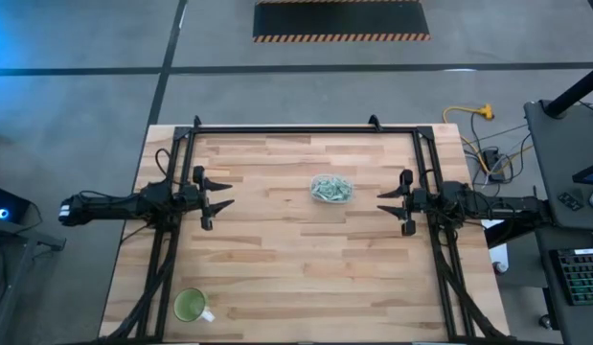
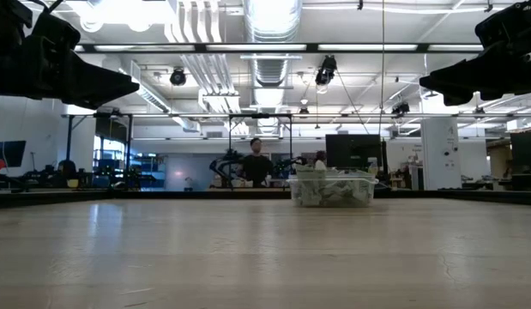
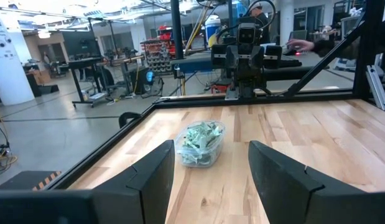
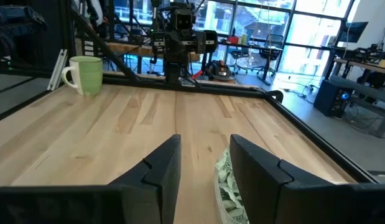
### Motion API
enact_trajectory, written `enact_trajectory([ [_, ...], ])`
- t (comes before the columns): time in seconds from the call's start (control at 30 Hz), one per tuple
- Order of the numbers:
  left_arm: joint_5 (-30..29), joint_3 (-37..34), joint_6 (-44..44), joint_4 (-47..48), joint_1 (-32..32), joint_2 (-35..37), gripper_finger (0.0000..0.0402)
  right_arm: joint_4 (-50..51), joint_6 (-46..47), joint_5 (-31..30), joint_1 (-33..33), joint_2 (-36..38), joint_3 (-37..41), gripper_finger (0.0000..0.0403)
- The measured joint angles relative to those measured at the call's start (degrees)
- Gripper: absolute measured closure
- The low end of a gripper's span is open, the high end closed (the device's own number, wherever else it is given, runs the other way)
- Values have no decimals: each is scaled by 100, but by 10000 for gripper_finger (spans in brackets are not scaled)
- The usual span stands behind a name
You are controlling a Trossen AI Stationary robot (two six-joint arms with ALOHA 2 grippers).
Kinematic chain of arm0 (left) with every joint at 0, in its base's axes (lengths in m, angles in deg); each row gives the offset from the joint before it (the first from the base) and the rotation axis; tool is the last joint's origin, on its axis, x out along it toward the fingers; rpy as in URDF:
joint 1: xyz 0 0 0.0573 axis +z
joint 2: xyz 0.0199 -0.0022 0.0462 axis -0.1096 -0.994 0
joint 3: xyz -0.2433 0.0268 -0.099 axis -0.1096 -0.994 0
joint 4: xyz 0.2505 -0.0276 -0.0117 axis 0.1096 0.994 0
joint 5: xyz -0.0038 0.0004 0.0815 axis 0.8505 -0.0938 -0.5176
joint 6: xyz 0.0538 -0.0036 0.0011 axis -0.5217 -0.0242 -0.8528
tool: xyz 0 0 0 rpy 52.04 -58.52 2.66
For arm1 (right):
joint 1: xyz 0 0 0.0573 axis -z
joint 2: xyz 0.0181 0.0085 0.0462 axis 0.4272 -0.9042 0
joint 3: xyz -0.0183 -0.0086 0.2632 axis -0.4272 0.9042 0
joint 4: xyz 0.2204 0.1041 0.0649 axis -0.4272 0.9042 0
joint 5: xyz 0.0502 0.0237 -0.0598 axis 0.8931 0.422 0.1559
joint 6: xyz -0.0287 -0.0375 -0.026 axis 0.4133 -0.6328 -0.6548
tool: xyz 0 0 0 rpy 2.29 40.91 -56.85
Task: Pick and place Stevia / Truvia into bins
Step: Return to Home Position
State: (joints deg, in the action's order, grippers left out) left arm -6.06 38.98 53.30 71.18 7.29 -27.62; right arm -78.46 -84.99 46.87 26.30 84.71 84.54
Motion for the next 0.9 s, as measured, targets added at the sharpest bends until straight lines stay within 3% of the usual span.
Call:
enact_trajectory([
  [0.9, 0, 0, -1, -1, 0, -12, 212, 0, -3, 1, 1, 0, 0, 271],
])
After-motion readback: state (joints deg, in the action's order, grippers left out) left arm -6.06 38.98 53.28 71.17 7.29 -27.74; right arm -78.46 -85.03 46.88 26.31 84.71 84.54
